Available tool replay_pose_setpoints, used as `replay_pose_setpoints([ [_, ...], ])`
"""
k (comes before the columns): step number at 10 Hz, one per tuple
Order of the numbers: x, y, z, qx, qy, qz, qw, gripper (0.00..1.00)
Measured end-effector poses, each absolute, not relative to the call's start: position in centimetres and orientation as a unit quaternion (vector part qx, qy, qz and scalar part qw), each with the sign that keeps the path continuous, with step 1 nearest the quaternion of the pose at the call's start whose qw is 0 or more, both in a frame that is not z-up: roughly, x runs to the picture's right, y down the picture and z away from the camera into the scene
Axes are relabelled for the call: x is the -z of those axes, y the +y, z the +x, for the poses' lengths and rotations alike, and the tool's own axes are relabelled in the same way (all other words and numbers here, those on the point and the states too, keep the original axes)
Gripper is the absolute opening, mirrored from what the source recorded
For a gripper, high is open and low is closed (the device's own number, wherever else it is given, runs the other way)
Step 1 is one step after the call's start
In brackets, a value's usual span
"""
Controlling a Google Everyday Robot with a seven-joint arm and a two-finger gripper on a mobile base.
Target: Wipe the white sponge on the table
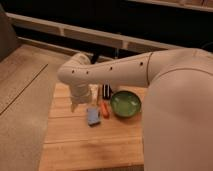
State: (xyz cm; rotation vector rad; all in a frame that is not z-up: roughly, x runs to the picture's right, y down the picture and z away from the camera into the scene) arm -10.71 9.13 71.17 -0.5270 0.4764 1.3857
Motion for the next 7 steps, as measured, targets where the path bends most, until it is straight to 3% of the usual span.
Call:
replay_pose_setpoints([
  [4,-73.9,6.2,-12.7,-0.579,0.144,-0.204,0.776,0.65],
  [7,-74.1,6.1,-12.7,-0.577,0.142,-0.204,0.778,0.65],
])
